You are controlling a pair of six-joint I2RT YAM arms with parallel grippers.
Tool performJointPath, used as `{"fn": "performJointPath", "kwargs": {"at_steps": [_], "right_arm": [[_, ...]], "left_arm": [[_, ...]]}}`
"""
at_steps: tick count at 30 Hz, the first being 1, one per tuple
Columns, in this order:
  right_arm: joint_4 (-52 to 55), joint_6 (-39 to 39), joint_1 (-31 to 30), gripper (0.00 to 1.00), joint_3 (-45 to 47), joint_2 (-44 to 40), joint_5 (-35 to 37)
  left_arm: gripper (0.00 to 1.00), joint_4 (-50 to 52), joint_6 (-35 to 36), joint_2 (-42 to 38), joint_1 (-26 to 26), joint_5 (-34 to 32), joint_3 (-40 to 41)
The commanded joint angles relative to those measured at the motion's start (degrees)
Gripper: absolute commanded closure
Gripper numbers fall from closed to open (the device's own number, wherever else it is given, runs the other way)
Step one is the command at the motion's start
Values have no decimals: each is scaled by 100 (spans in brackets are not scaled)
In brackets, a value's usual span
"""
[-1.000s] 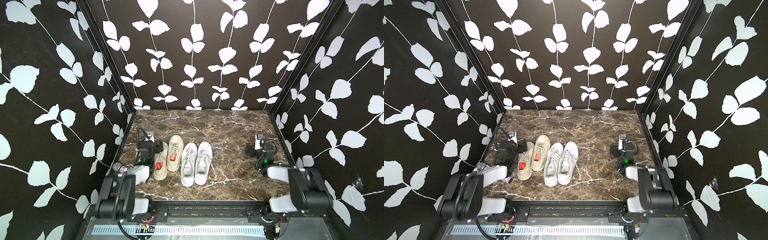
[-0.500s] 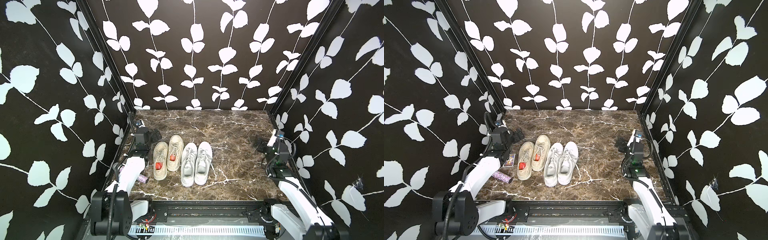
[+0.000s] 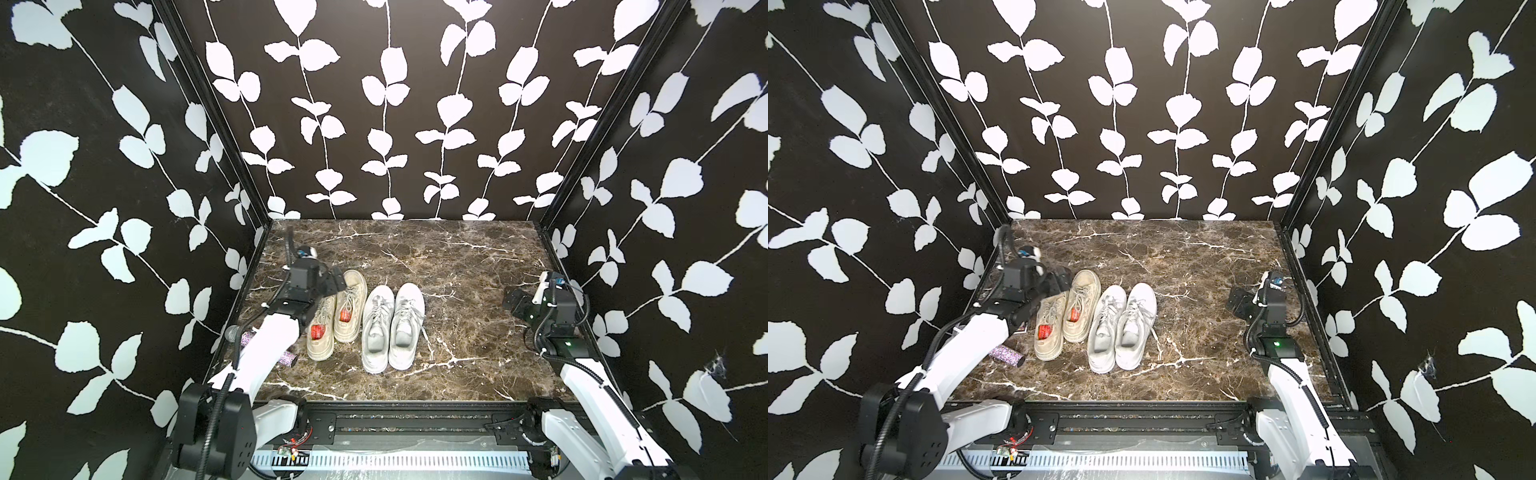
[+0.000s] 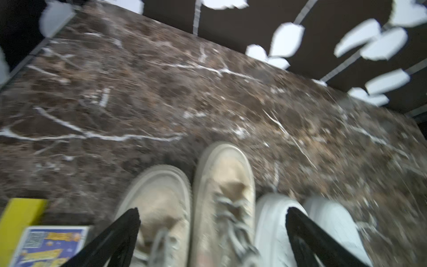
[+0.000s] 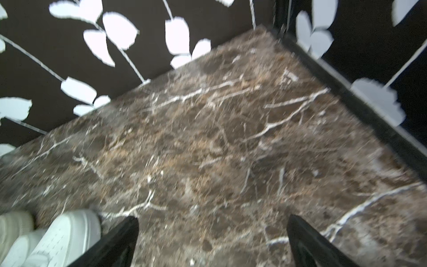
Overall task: Remove the insole from the shoe
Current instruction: Move the shoe to the center of the board.
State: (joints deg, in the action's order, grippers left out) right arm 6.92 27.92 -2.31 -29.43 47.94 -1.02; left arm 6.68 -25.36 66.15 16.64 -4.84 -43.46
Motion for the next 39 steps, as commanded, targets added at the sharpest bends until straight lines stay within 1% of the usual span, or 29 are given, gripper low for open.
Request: {"fn": "performJointPath", "kwargs": {"at_steps": [1,6,10,11,13,15,20,29,31,35,39], "right_arm": [[440,214,-236,1,-119,47,-461],[517,448,-868,1,-27,83,-421],[536,678,-1417,1,-7,97,-164],[515,734,-1551,1,-5,108,-108],[449,870,-1865,1,-1,190,-25],[377,995,-2165,1,-22,333,50],[201,1239,-2634,1,-98,716,170],[229,1297,-2784,1,-124,813,334],[274,1300,-2784,1,-127,800,360],[332,1279,-2784,1,-125,778,409],[379,1272,-2791,1,-140,809,423]], "left_arm": [[1,381,65,-261,504,-182,-163],[1,813,210,-94,1587,-262,-503],[4,1040,225,99,2314,-229,-768],[4,1074,218,131,2585,-217,-824],[5,1073,164,262,2908,-156,-928],[8,1042,82,442,3116,-39,-1009],[21,843,-139,925,3350,353,-1042],[37,826,-296,1362,3467,484,-1068],[39,875,-336,1468,3477,484,-1092],[39,989,-357,1620,3491,380,-1129],[39,967,-347,1840,3494,423,-1222]]}}
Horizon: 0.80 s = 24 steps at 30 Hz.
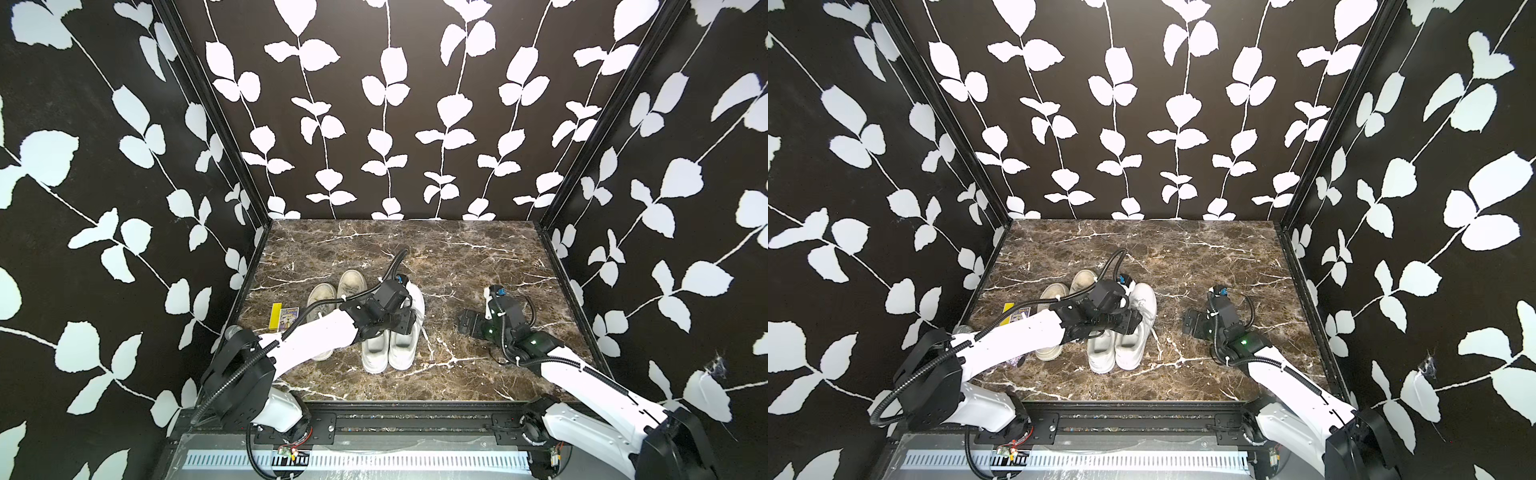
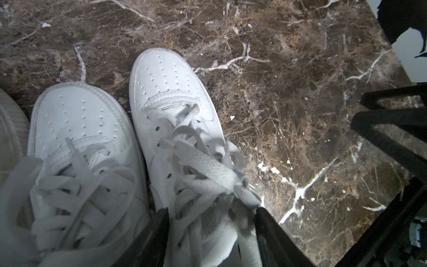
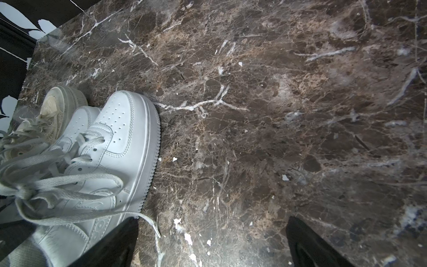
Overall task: Remove the insole from the shoe
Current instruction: Move the shoe to the center of the board.
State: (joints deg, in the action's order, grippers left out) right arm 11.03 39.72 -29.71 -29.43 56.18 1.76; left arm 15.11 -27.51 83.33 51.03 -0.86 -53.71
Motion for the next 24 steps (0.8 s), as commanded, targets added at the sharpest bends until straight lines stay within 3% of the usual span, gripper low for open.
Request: {"fn": "performJointPath", "kwargs": {"at_steps": [1,13,24], "right_arm": [[-31,89,-44,1,-144,-11,147],[209,29,-44,1,-138,-11,501],[250,-165,-44,1,-180,-114,572]], "left_arm": [[40,104,-130,185,57,33,-229],[51,-560,-73,1397,92,404,-1178],[49,-510,307,2495,118,806,-2807]]}}
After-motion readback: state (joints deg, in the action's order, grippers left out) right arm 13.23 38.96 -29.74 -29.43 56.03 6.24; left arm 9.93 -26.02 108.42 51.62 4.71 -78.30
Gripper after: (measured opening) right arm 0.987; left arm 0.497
